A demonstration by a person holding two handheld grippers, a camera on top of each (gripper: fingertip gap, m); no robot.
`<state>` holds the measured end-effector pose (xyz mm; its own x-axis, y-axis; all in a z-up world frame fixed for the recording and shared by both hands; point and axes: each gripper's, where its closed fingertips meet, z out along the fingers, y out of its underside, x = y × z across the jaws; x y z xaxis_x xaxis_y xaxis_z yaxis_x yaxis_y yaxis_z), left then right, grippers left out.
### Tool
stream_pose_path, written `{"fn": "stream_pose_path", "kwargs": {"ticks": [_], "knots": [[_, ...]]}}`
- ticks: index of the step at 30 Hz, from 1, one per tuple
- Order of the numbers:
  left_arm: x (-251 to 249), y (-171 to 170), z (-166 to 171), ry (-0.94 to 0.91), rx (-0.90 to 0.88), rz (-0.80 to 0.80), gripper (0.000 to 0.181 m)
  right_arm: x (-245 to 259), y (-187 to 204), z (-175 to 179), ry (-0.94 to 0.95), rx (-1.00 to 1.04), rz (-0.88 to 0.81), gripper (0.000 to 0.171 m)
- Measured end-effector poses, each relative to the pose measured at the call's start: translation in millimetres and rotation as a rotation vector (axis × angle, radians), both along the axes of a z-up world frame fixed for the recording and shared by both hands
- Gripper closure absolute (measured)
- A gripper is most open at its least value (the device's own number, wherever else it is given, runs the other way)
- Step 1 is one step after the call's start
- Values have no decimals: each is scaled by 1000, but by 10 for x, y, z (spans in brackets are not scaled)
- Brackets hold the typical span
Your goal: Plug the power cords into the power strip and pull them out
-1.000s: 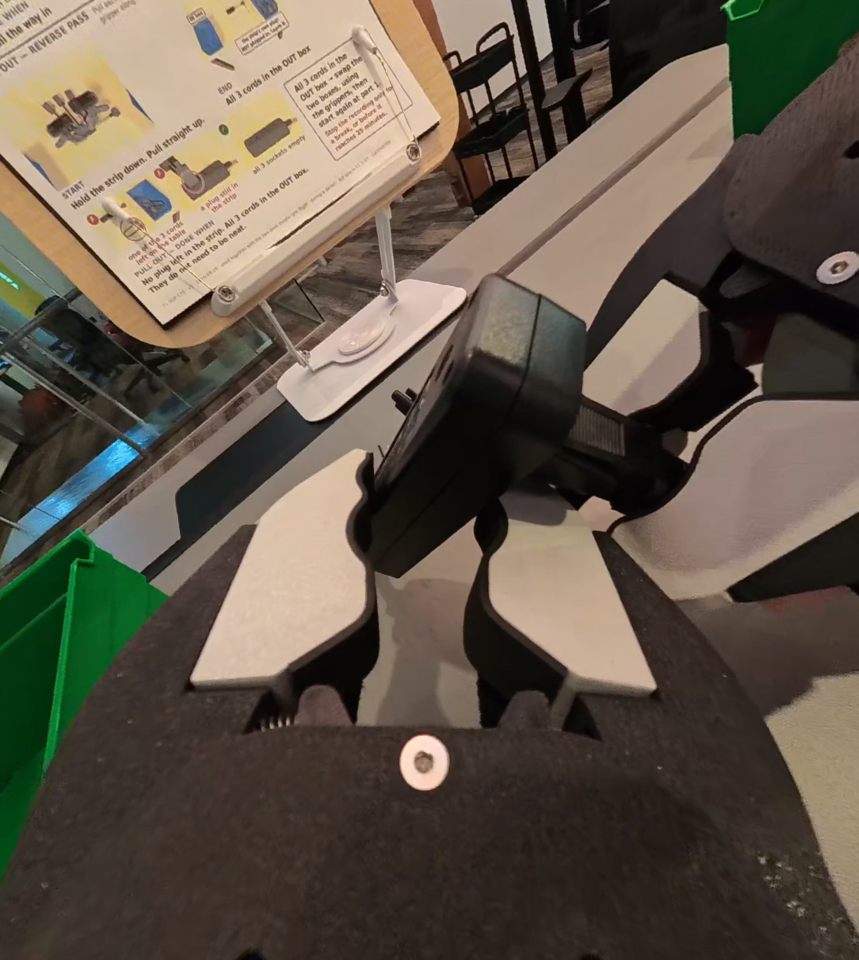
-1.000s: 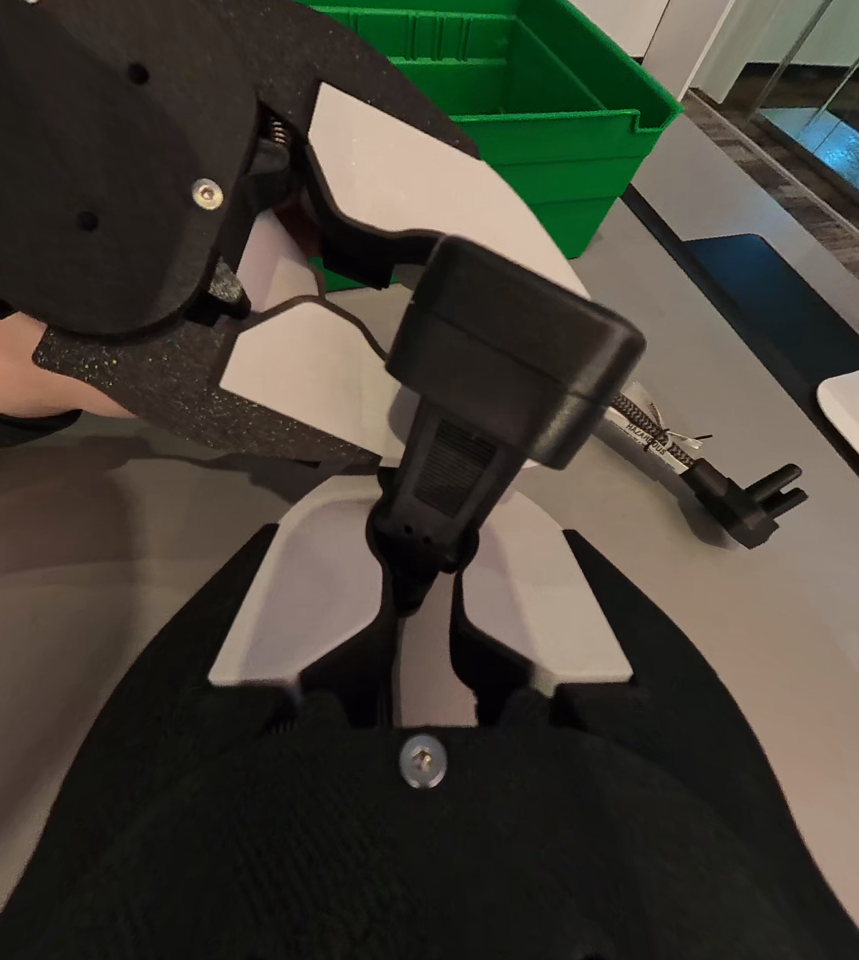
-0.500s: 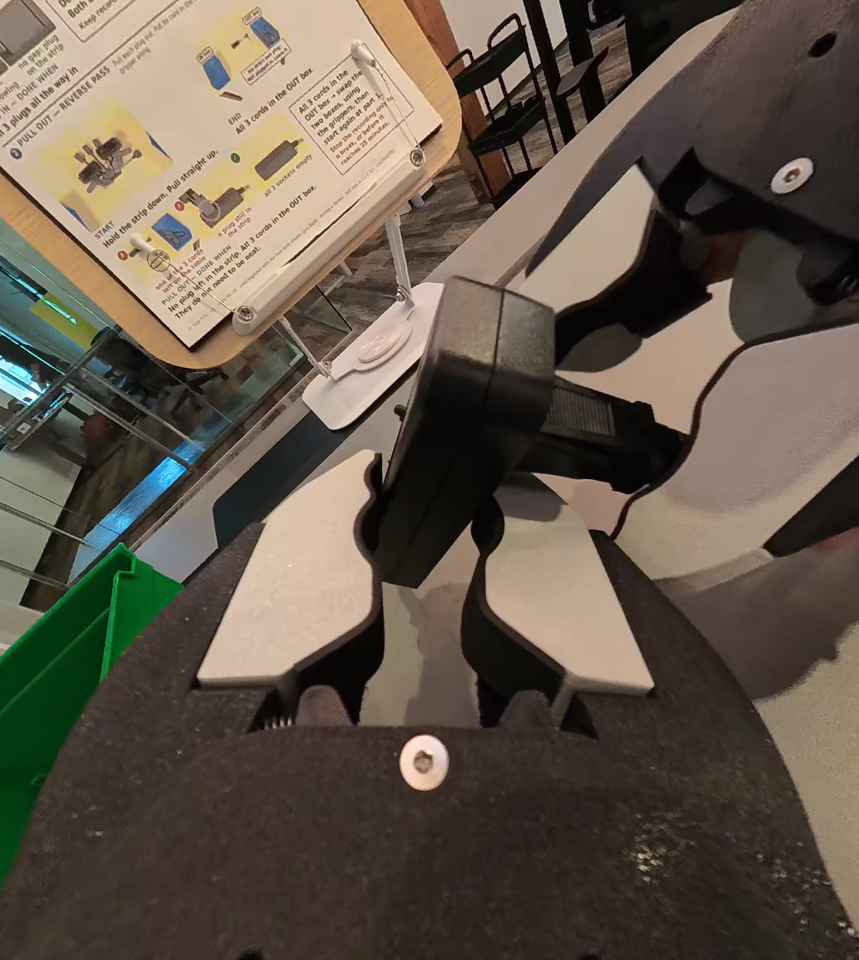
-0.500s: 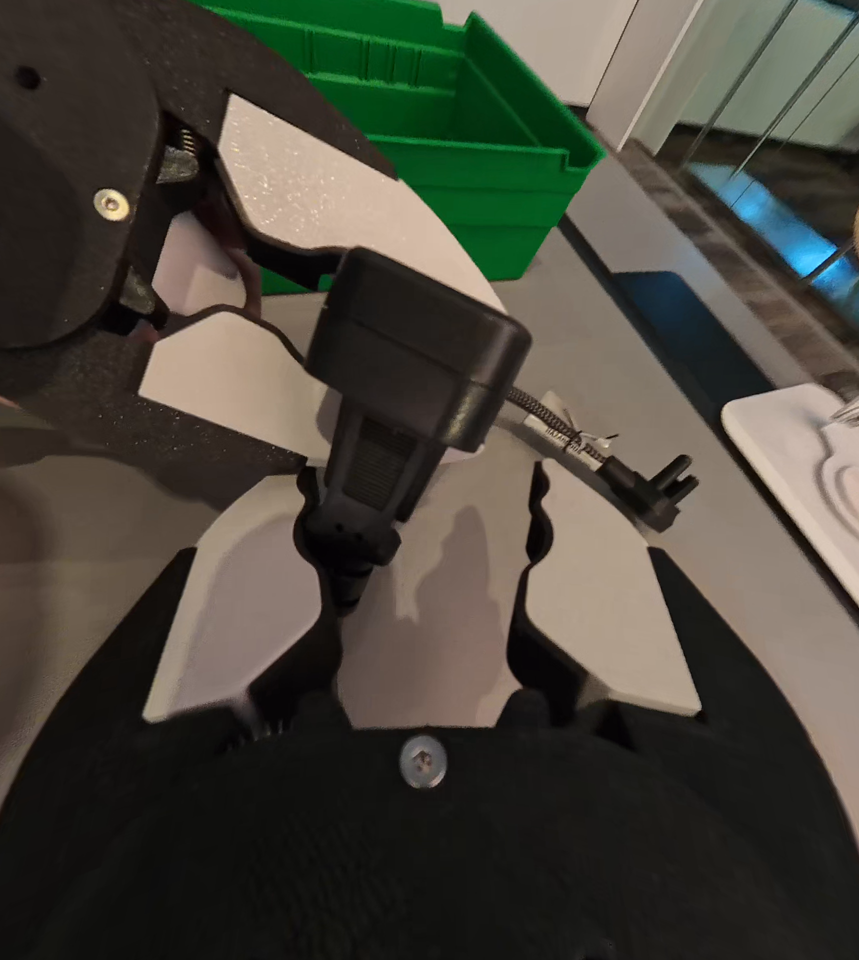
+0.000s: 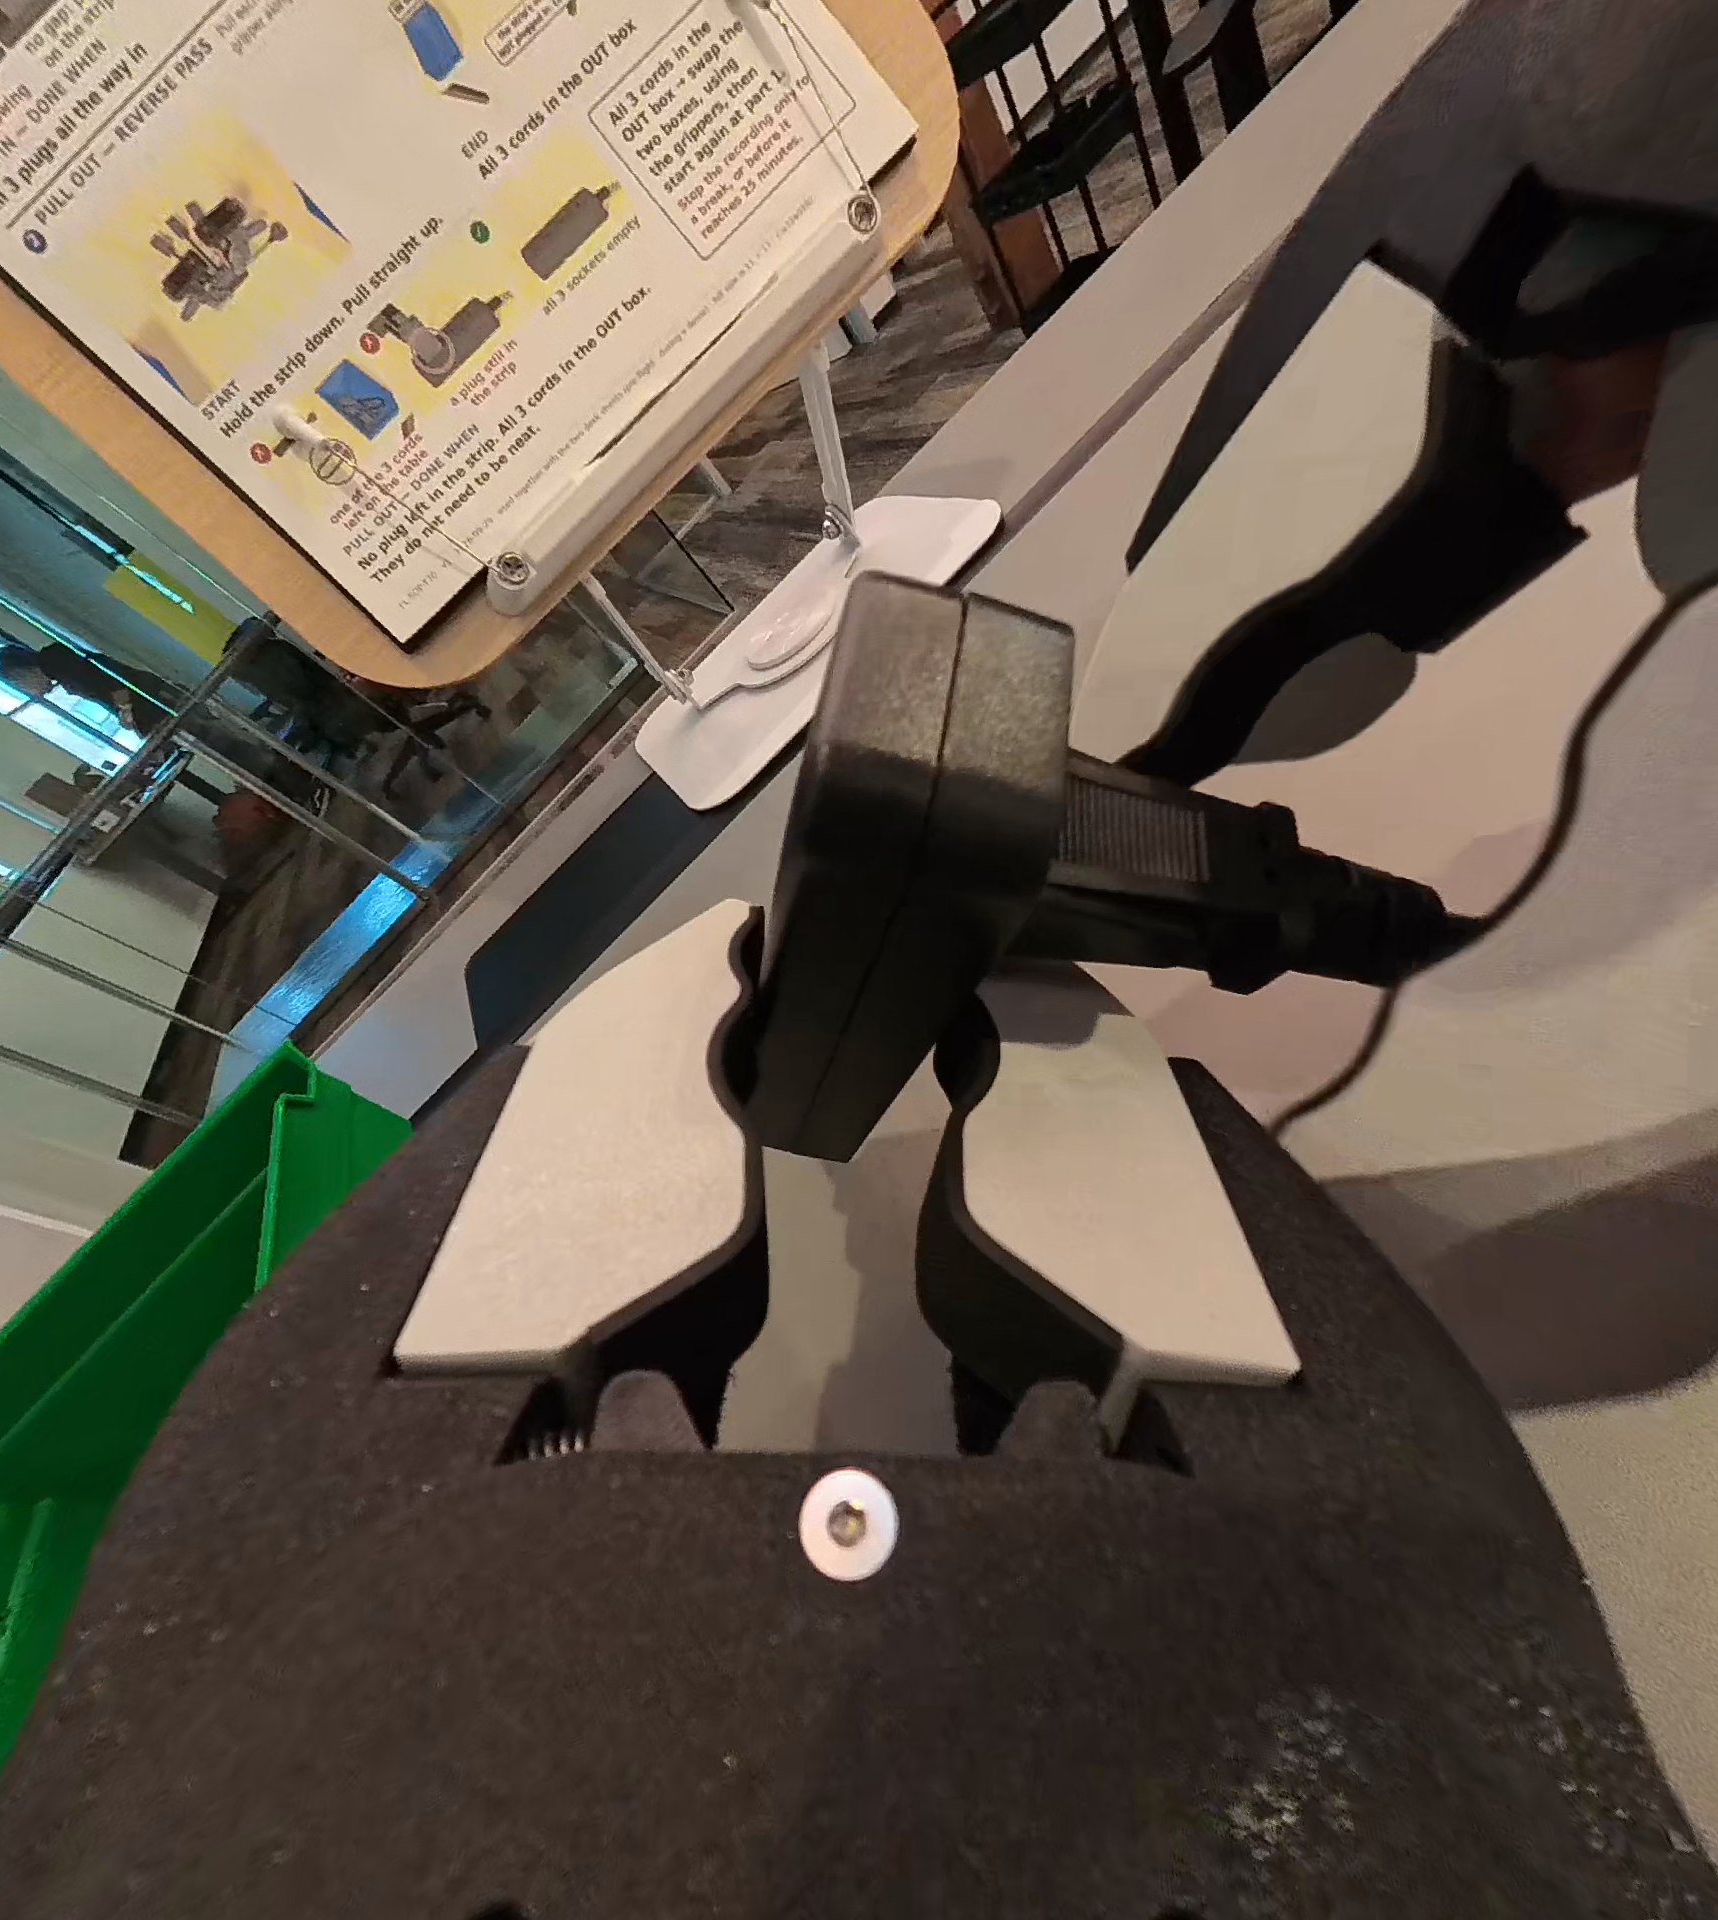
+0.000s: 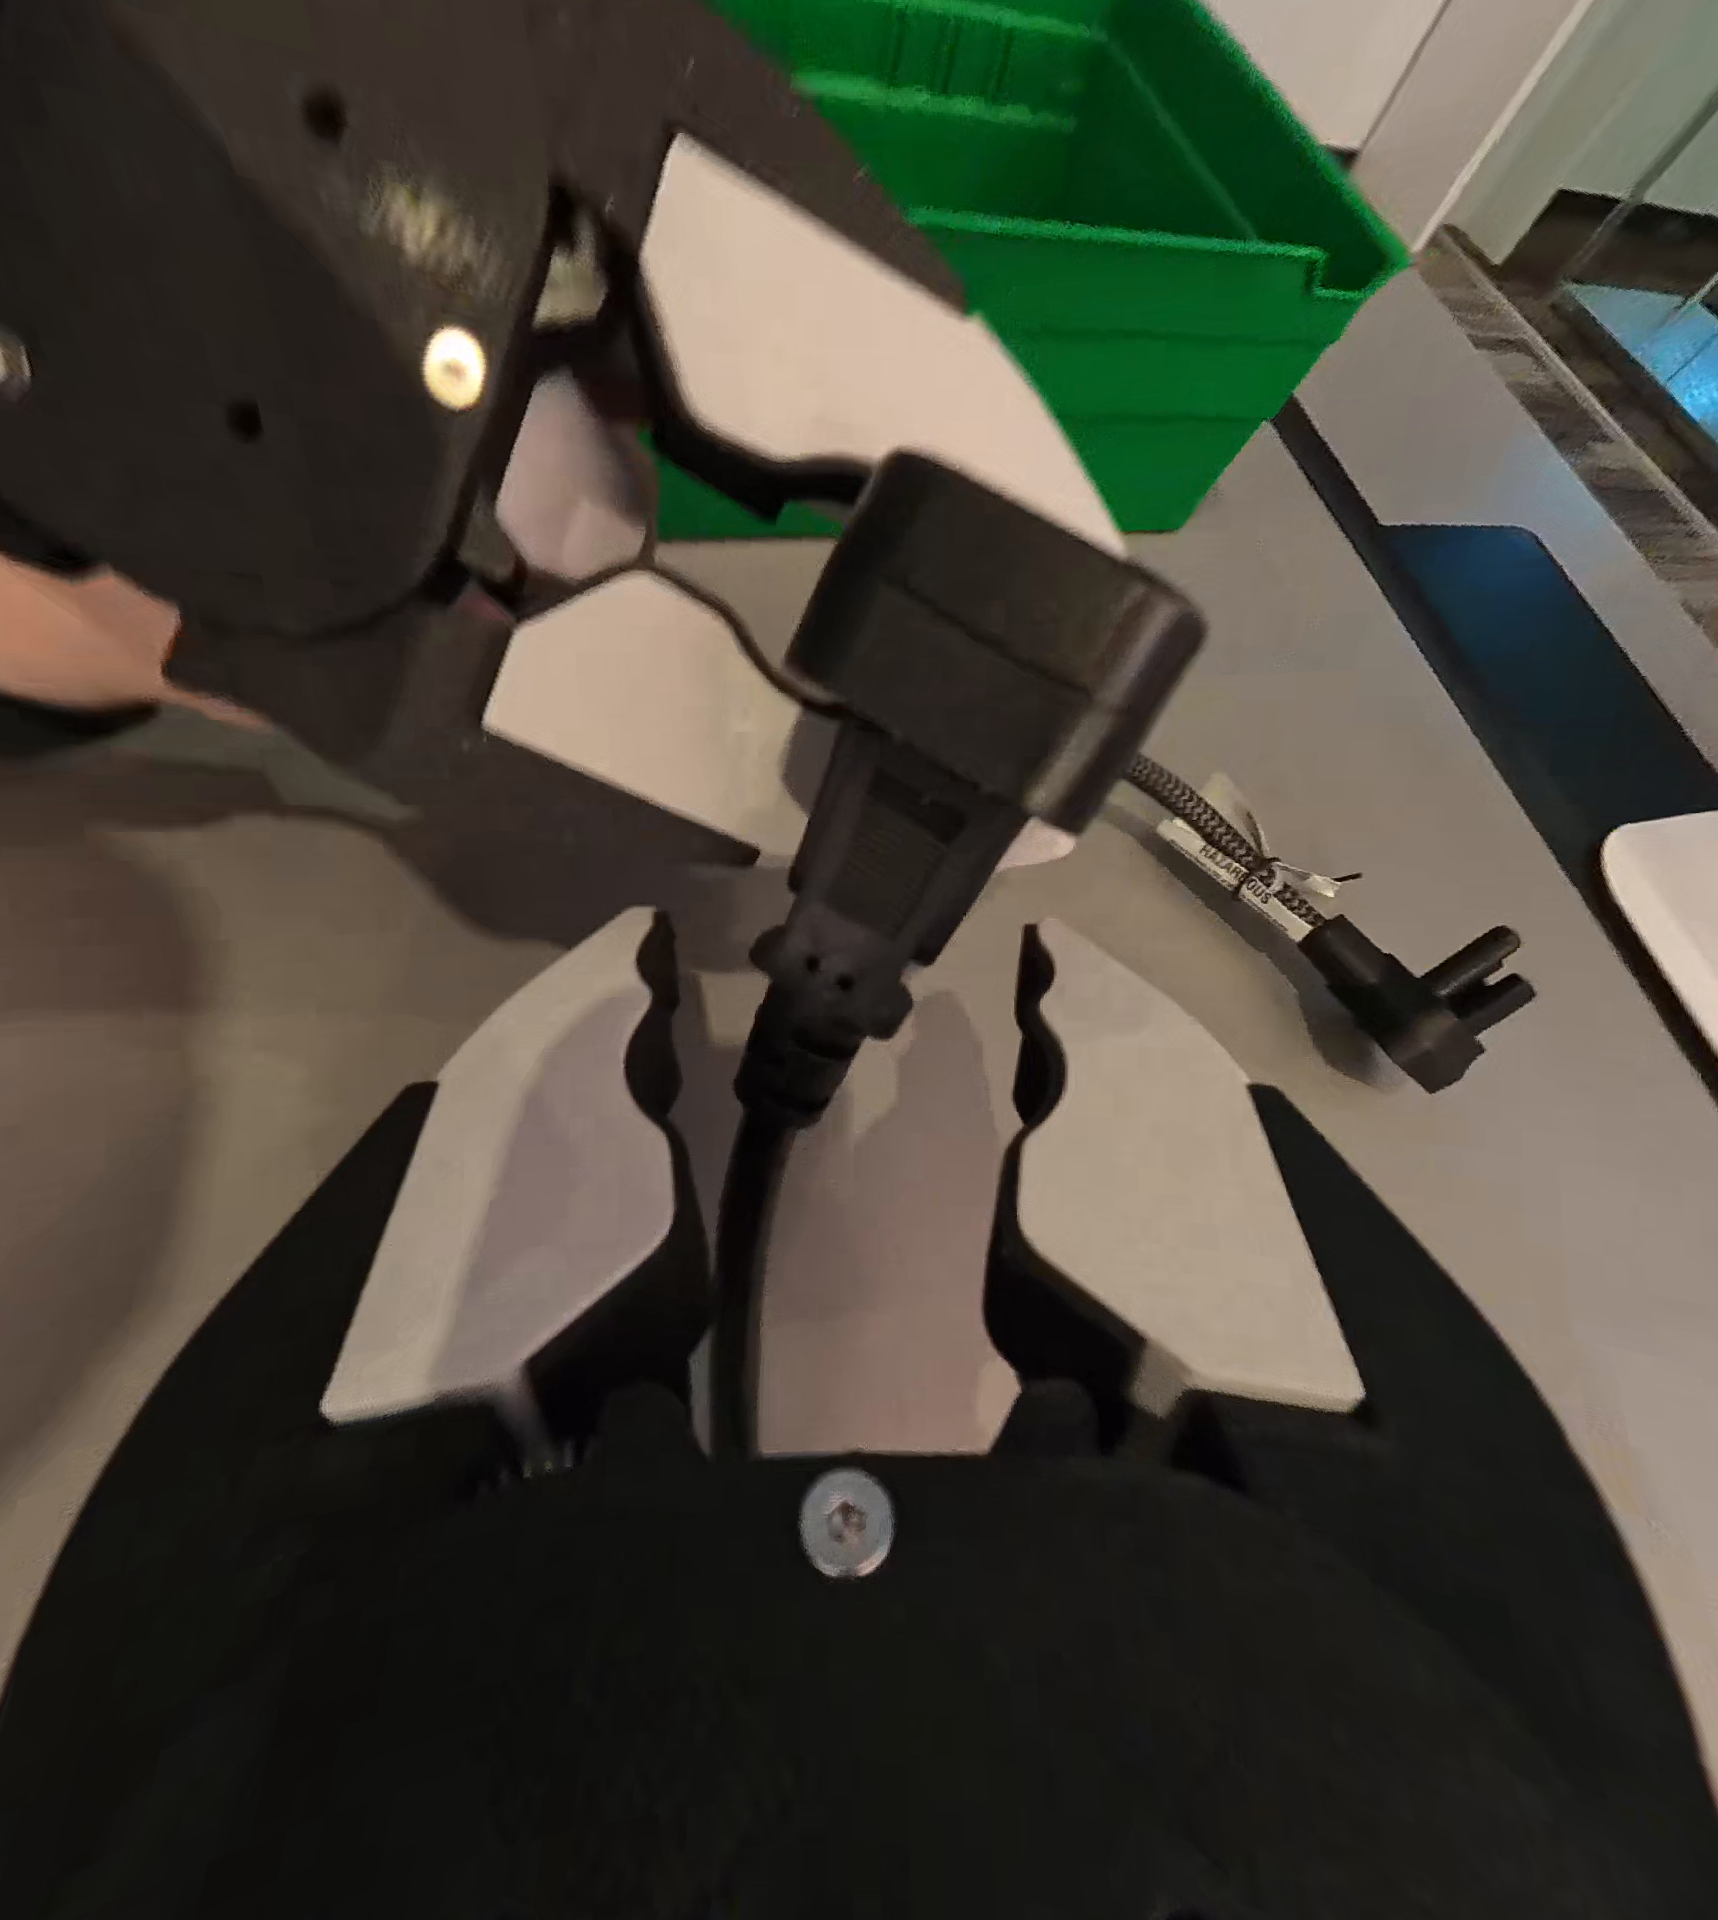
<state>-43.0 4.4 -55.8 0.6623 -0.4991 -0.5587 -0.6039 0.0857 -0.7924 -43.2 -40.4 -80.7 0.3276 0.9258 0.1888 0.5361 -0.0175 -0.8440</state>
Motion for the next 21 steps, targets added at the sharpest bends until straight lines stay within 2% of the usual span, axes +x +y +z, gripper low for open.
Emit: {"fn": "stream_pose_path", "kwargs": {"ticks": [3, 6, 7, 18, 21], "knots": [[35, -14, 21, -2, 12, 2, 151, 12, 40, -47, -27, -37, -71, 122], [77, -27, 15, 7, 14, 1, 151, 16, 55, -115, -90, 18, -85, 135], [81, -26, 12, 5, 14, 2, 151, 12, 50, -123, -95, 27, -86, 149], [119, -36, 9, -1, 12, -5, 151, -17, 42, -117, -21, -53, -127, 150], [132, -48, -8, 23, 6, -22, 151, 15, 56, -132, -71, -19, -159, 151]]}}
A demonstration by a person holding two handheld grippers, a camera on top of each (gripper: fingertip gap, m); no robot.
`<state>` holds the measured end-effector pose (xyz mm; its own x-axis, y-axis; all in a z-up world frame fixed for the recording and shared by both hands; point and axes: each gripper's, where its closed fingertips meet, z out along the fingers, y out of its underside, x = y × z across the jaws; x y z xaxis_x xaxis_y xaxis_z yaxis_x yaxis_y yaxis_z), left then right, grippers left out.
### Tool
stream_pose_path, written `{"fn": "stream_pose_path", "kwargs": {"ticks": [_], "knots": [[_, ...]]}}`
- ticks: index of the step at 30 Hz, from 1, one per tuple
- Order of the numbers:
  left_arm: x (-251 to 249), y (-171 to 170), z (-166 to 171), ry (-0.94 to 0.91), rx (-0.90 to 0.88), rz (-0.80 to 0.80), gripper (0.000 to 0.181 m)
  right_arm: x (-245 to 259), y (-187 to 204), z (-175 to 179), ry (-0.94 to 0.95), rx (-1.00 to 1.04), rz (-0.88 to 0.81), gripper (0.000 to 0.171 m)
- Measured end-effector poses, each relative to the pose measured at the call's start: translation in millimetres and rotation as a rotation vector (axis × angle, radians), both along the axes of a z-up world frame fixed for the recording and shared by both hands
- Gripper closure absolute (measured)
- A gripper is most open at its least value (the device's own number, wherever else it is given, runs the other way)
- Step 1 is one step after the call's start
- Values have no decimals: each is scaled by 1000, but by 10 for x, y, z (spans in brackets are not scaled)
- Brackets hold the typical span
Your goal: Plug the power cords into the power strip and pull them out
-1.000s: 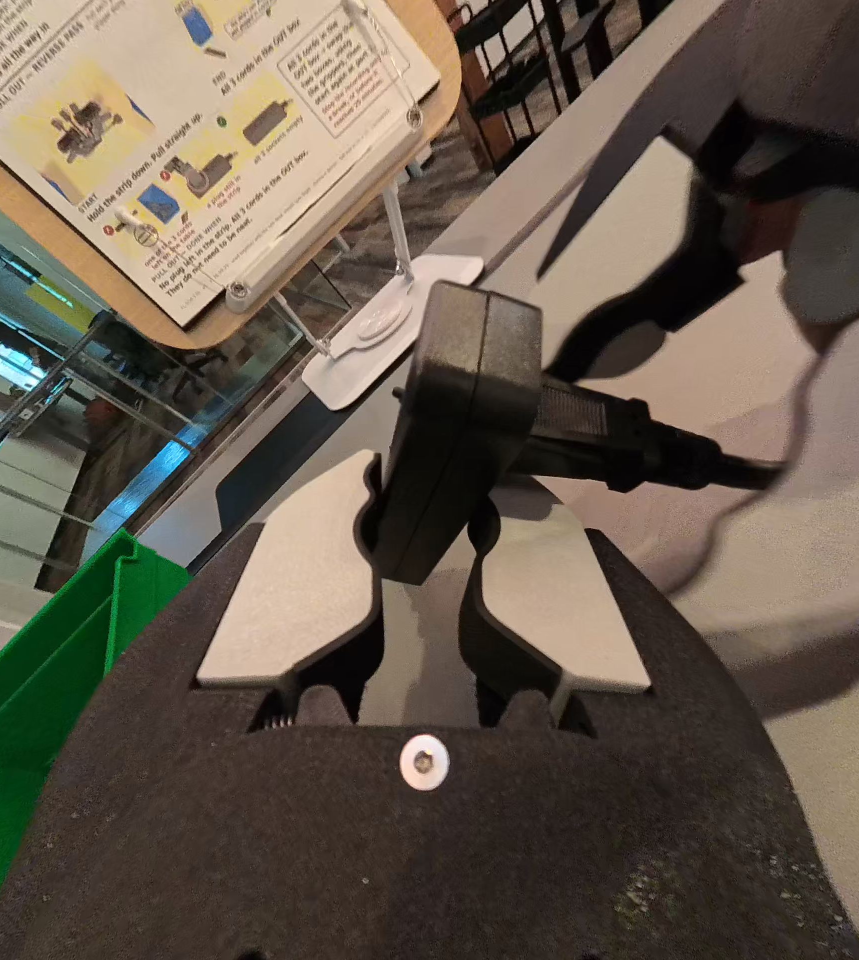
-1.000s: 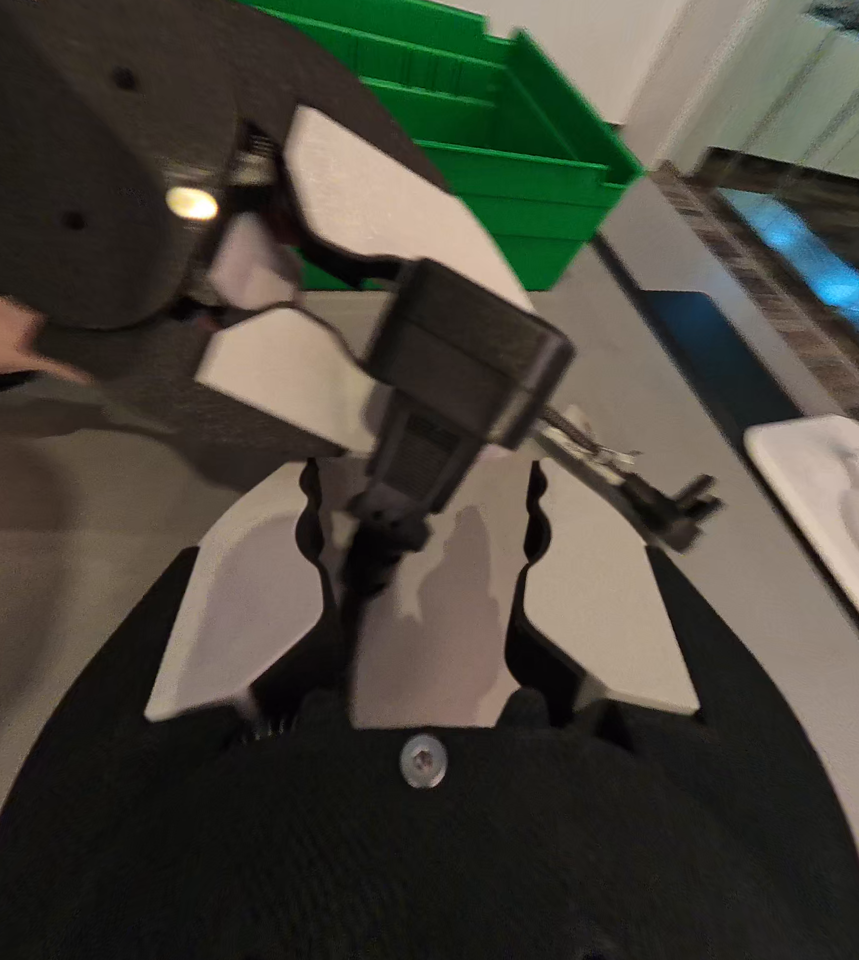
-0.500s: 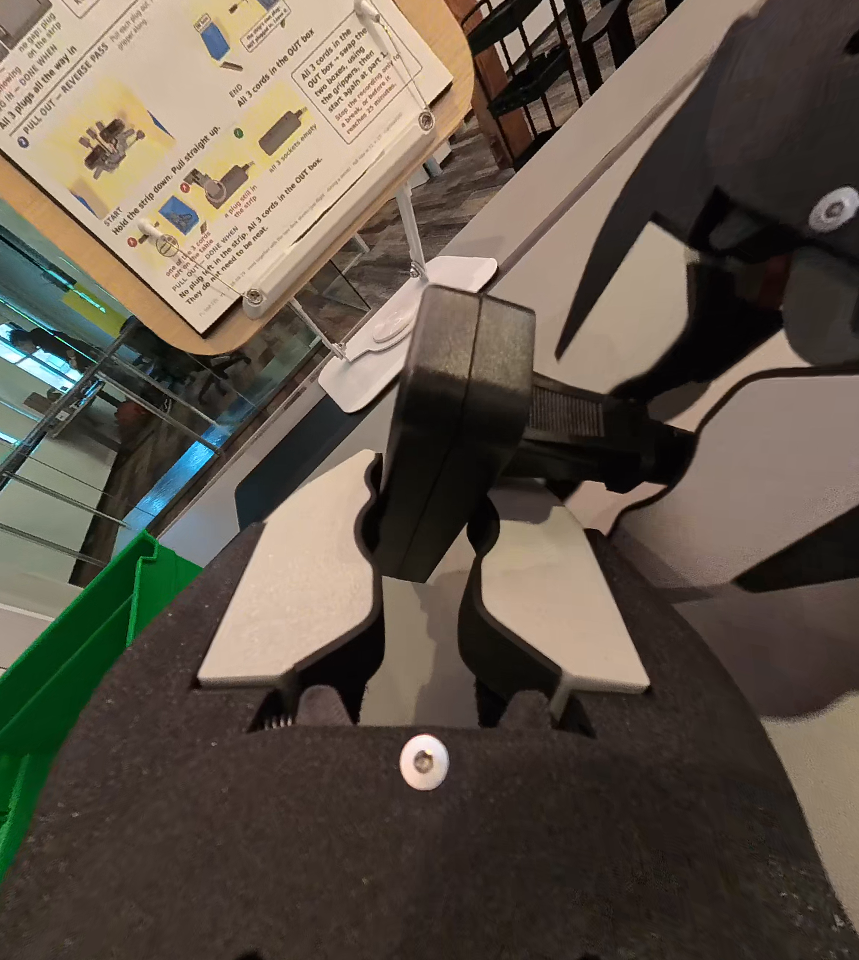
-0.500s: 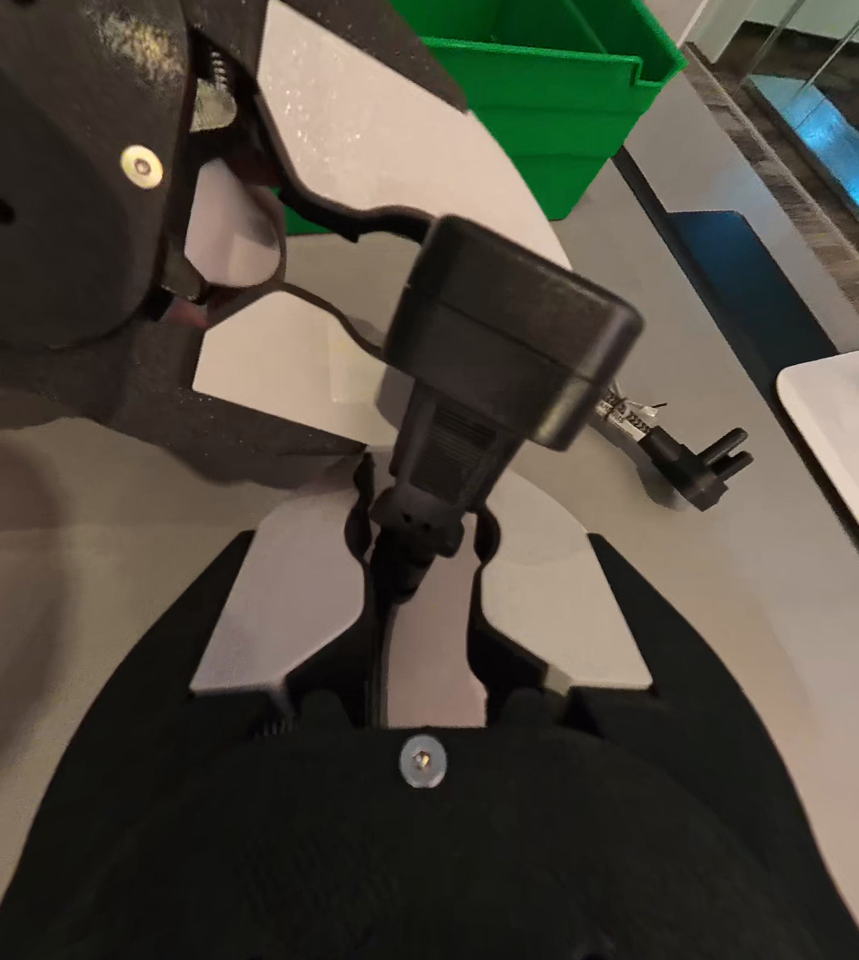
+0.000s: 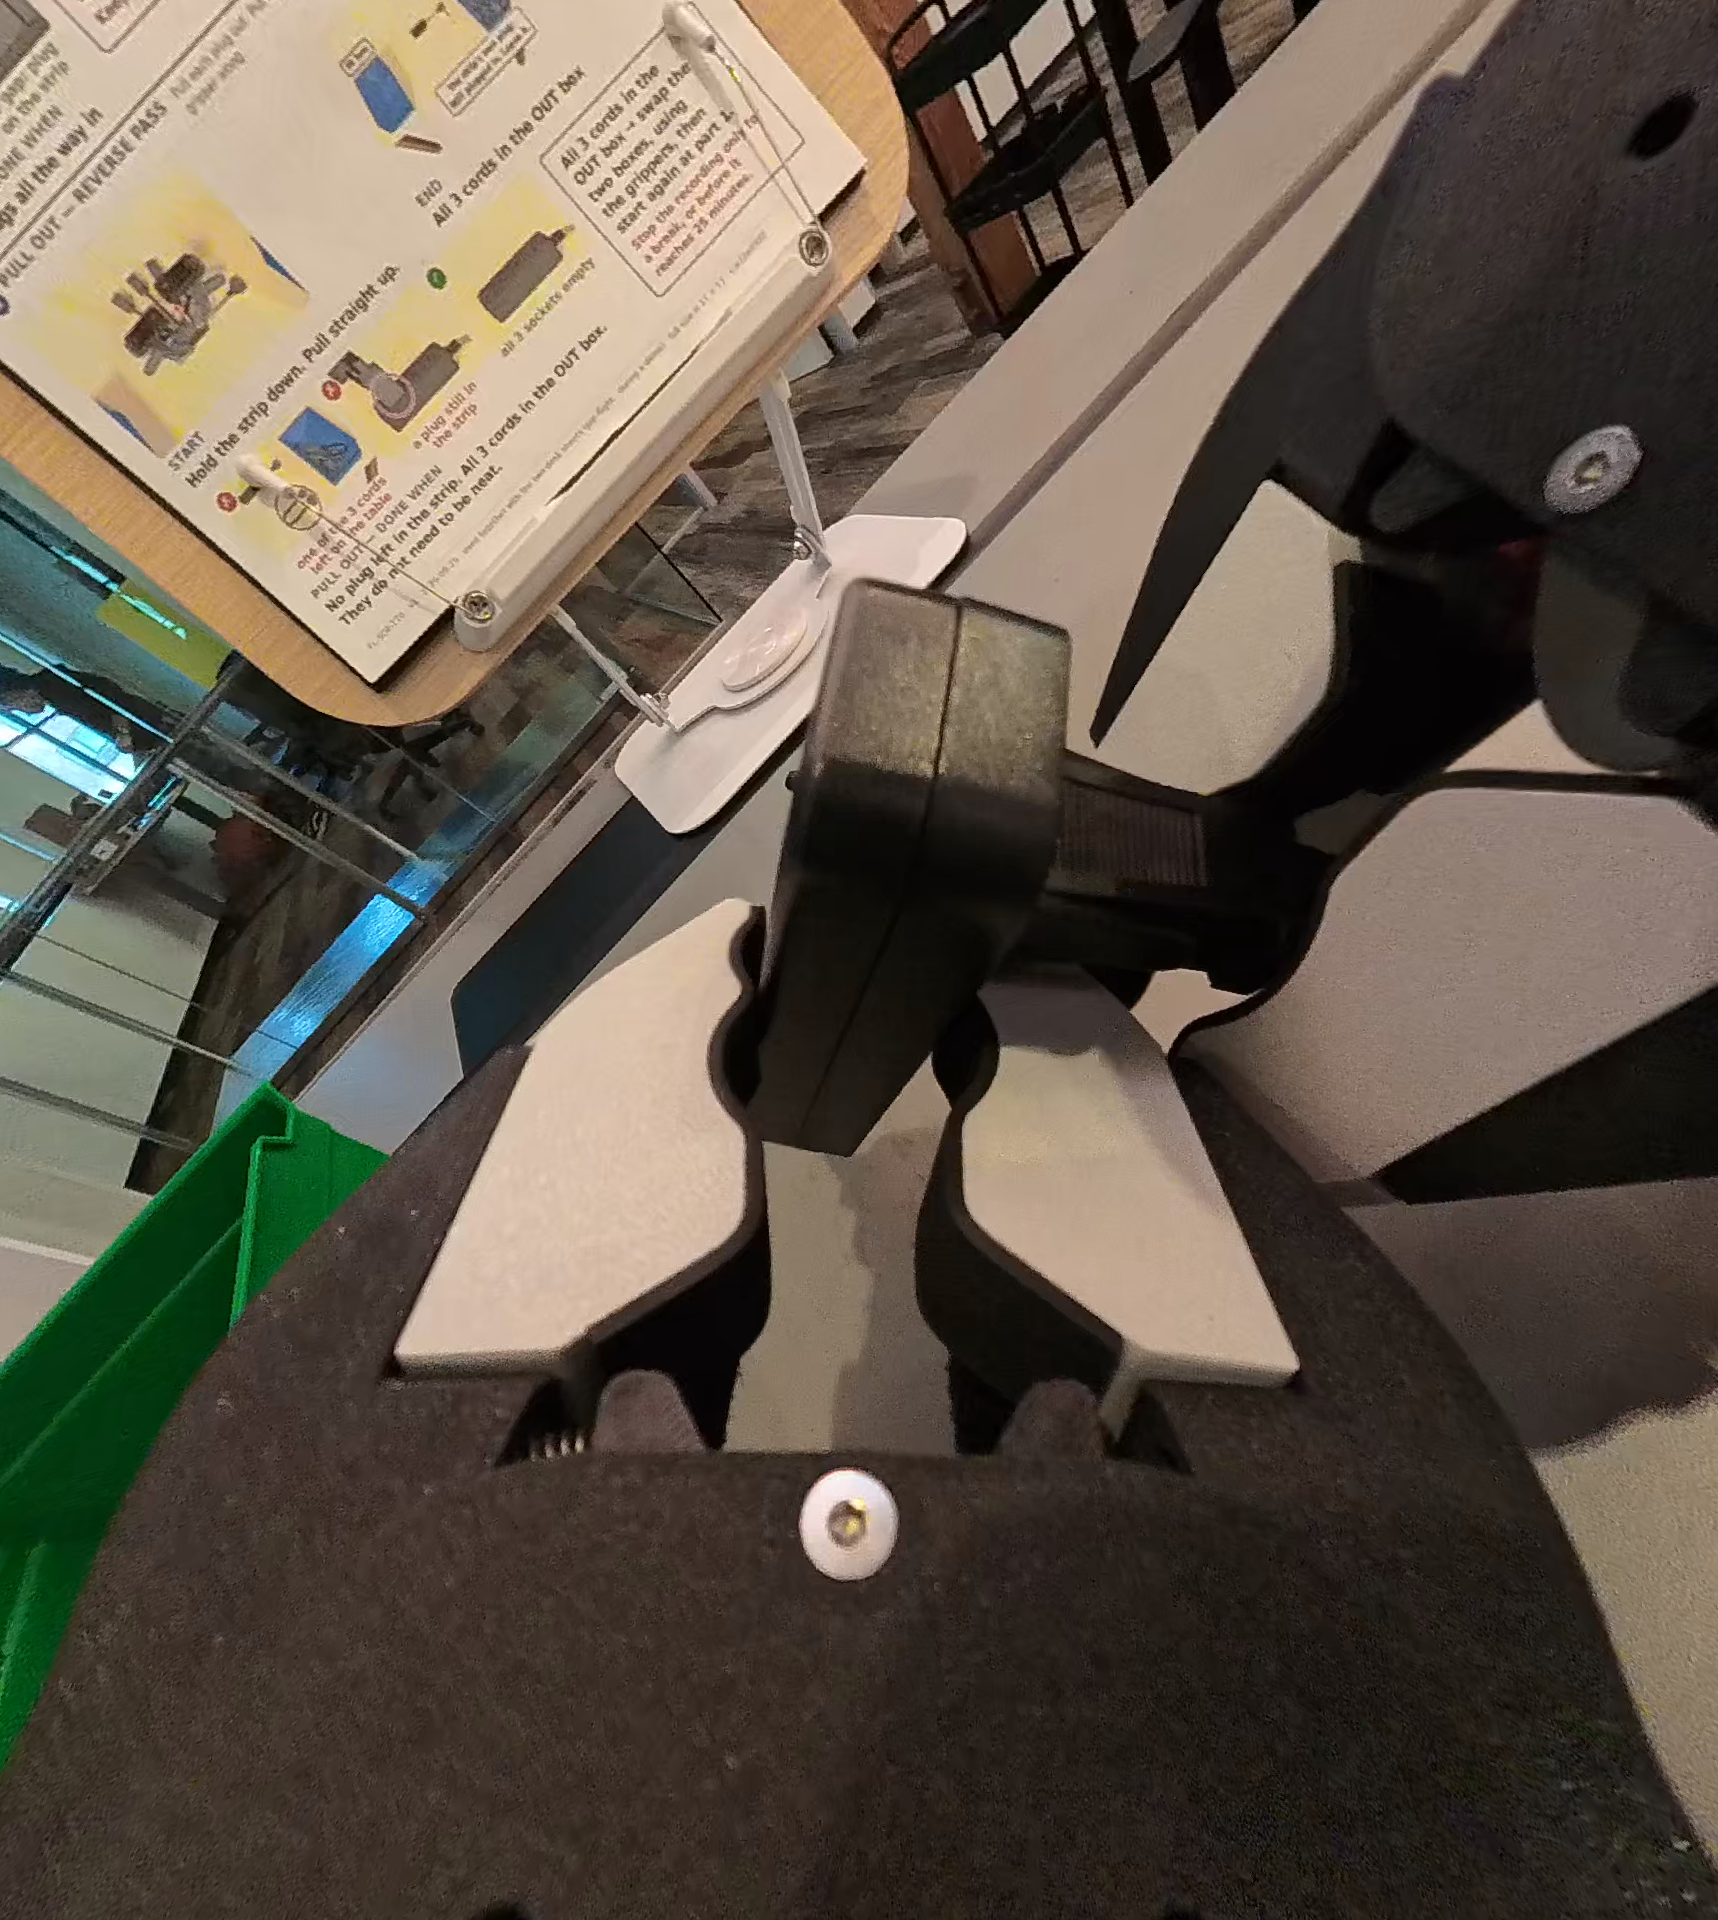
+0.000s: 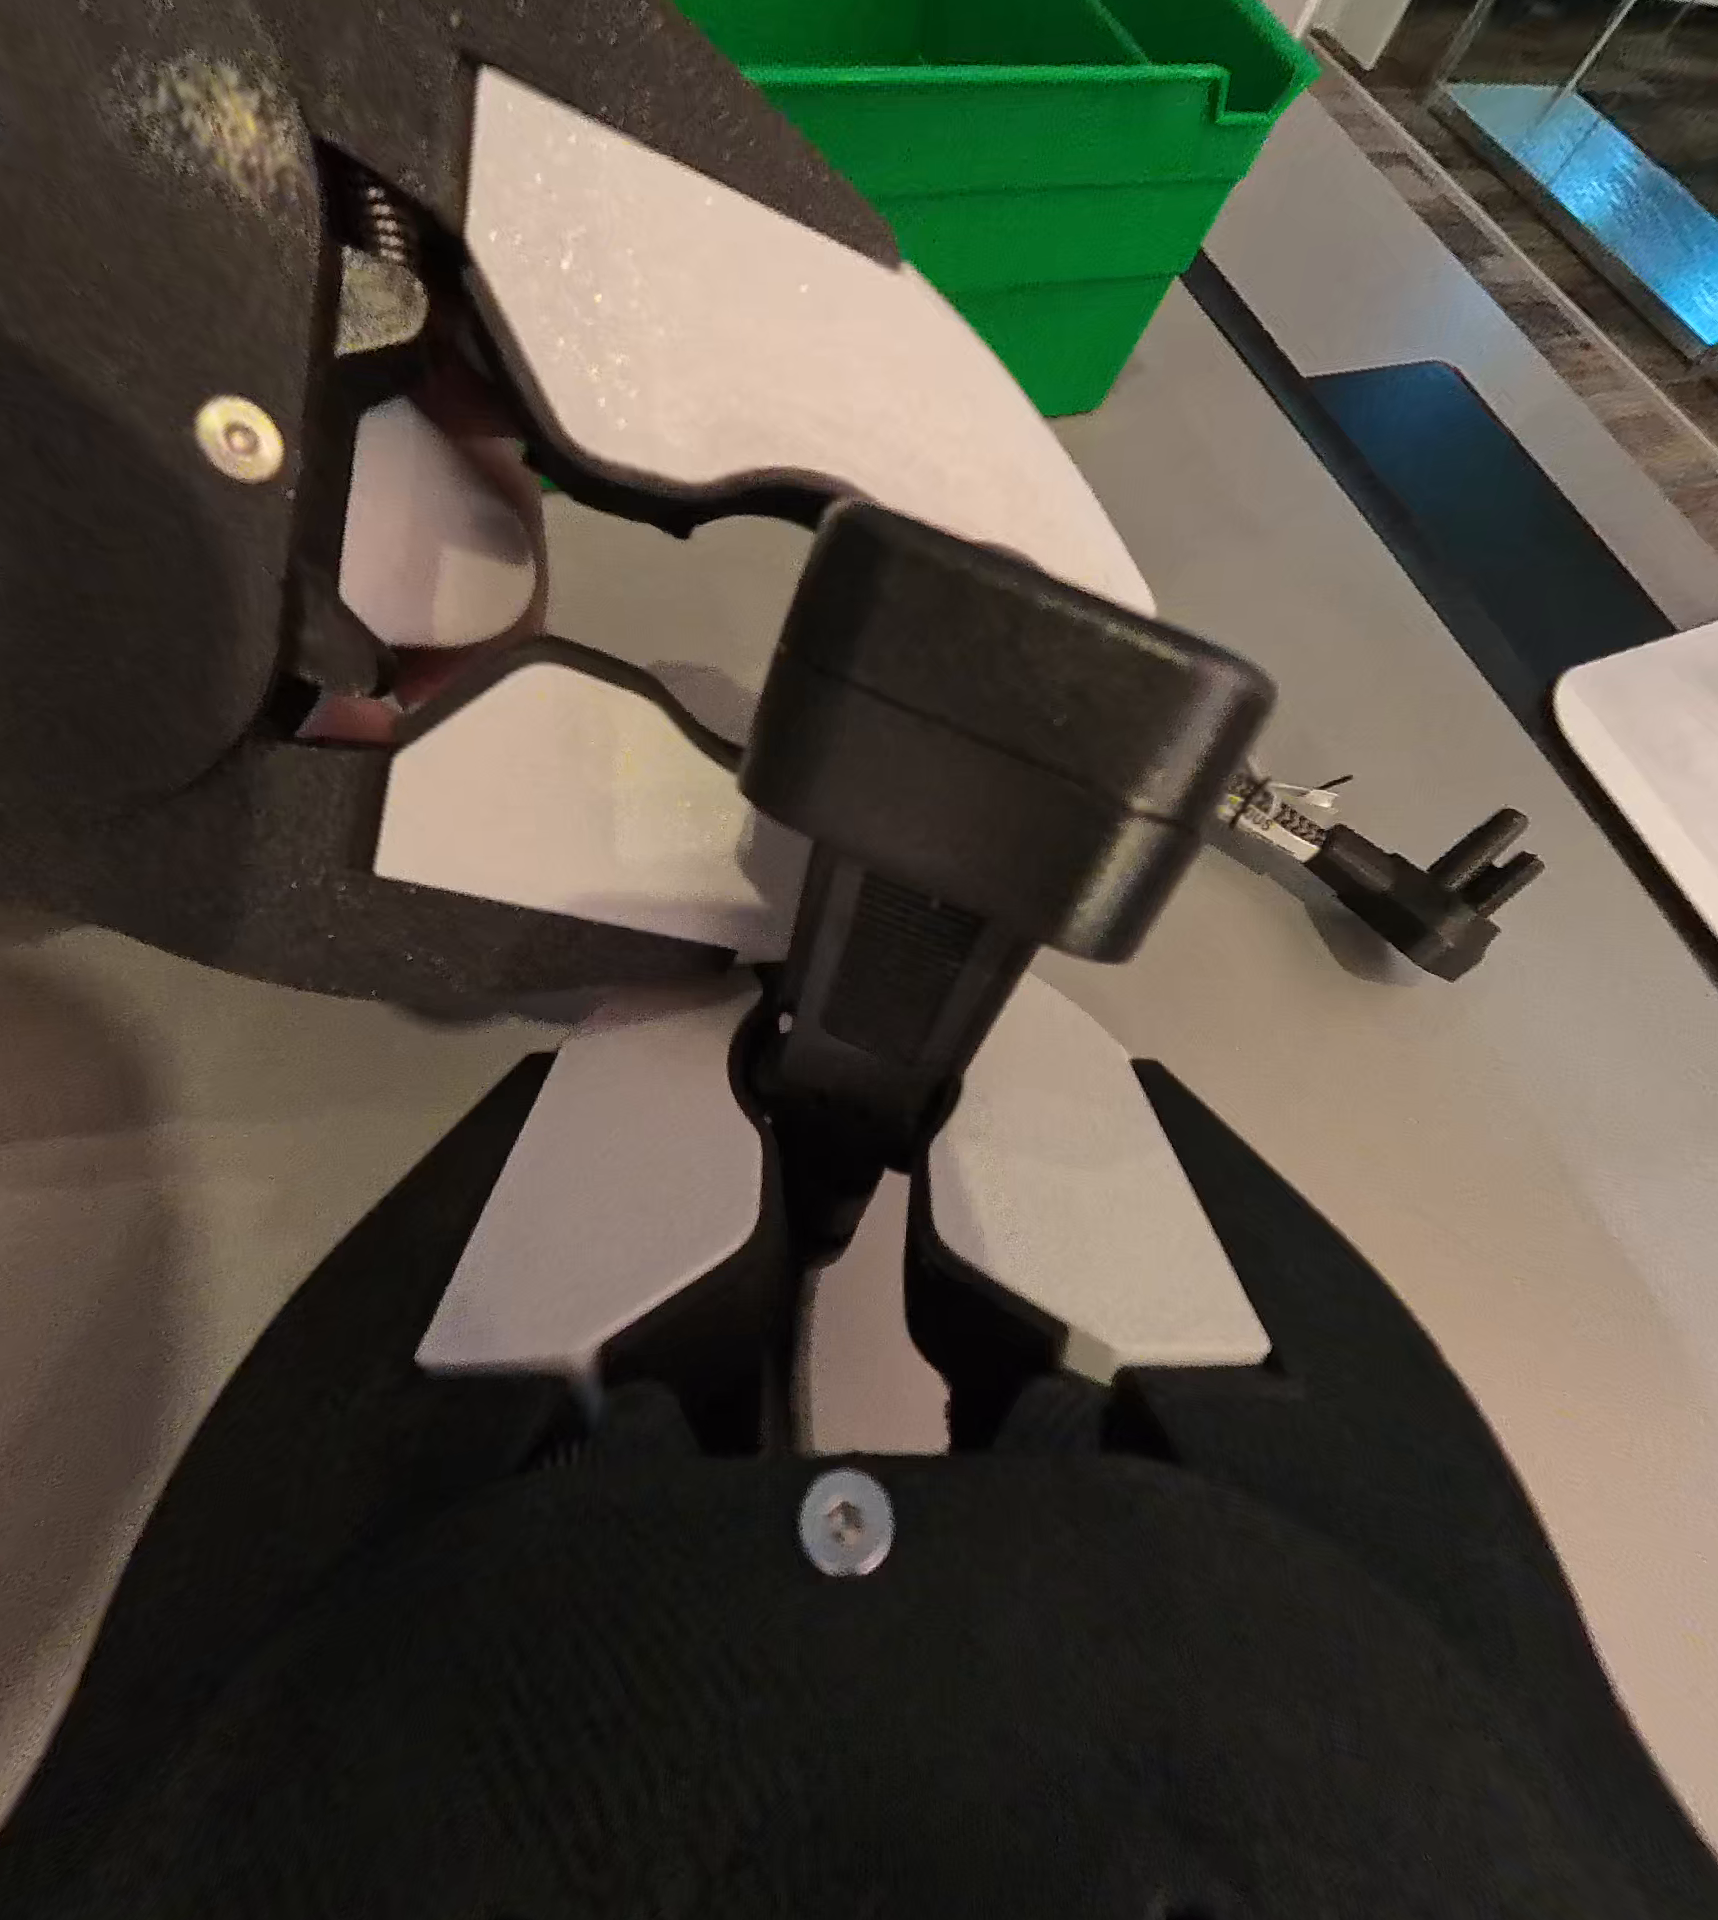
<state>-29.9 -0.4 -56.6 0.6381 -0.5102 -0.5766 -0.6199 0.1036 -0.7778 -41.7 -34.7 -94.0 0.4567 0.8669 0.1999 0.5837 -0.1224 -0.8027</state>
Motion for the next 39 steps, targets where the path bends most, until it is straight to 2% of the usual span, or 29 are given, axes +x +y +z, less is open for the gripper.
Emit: {"fn": "stream_pose_path", "kwargs": {"ticks": [4, 9, 13, 15, 20, 29, 39], "knots": [[29, -18, -37, -17, -38, -22, 151, 43, -55, -60, -84, -34, 27, 153], [79, -103, -4, -29, -31, -127, 148, 40, -132, 4, -116, 85, 148, 154], [95, -91, -18, -42, -44, -117, 148, 60, -150, -20, -115, 83, 188, 154], [66, -50, 32, -126, -61, -70, 149, 10, -124, 27, -48, 51, 146, 154], [-31, 14, 26, -146, -50, 23, 148, -43, -25, 46, 10, 29, 1, 155], [-73, 24, 22, -158, -52, 54, 148, -50, 25, 55, 71, 20, -170, 155], [37, -3, 26, -135, -76, -31, 148, 56, -79, 71, -112, 56, 154, 153]]}}
